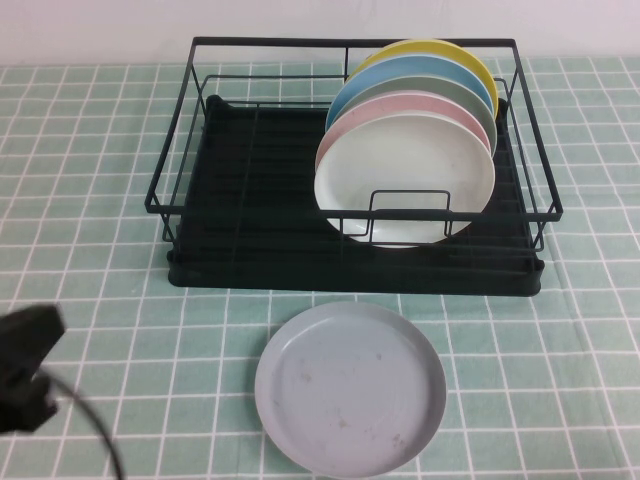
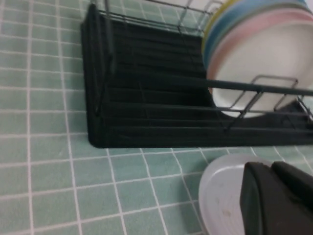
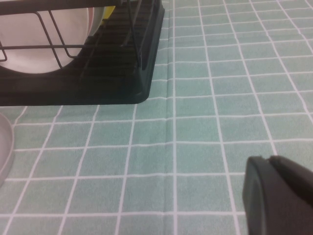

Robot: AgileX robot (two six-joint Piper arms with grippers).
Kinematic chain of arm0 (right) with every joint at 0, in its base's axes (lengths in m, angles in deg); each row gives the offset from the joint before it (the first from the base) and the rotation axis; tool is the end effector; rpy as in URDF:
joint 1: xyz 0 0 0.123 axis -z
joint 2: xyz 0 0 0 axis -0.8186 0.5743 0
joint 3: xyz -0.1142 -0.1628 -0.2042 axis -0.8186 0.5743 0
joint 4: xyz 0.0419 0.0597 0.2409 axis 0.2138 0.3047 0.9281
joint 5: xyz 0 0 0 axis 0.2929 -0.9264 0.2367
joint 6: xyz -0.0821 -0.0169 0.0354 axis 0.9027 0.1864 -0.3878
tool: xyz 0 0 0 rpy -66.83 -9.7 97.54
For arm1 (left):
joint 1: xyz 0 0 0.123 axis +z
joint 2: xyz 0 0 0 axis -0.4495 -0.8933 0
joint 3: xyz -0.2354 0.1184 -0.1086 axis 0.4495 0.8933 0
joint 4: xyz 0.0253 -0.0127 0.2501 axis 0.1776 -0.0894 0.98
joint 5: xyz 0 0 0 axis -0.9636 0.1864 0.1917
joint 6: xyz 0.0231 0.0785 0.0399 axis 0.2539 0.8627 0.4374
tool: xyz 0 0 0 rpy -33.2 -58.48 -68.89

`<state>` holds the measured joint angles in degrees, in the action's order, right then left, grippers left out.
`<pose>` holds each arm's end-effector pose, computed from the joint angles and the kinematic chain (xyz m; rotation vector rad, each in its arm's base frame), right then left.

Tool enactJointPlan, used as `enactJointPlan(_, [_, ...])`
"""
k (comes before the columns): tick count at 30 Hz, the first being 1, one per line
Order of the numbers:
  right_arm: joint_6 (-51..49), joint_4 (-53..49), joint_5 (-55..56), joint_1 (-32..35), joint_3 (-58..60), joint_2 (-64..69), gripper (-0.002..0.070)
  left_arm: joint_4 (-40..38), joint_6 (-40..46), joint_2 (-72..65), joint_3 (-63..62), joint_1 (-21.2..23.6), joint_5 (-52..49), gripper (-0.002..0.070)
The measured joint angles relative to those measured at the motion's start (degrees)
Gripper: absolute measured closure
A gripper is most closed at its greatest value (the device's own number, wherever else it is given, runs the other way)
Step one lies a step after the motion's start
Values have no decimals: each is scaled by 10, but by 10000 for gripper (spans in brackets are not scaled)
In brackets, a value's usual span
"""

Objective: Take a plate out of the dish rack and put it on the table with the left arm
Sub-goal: Grasp the plate from the shelf

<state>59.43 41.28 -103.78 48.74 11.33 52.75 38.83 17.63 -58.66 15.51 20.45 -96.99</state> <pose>0.0526 0.0067 0.1721 0.0029 1.8539 0.1685 0.0961 -0.0376 0.3012 0.1725 1.9407 -0.4543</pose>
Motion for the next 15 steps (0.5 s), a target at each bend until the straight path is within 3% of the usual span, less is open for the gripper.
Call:
enactJointPlan(10, [0, 0, 0, 0, 0, 0, 694, -152, 424, -306, -245, 0, -178, 679])
enactJointPlan(15, [0, 0, 0, 0, 0, 0, 694, -169, 497, -433, -341, -3, -219, 679])
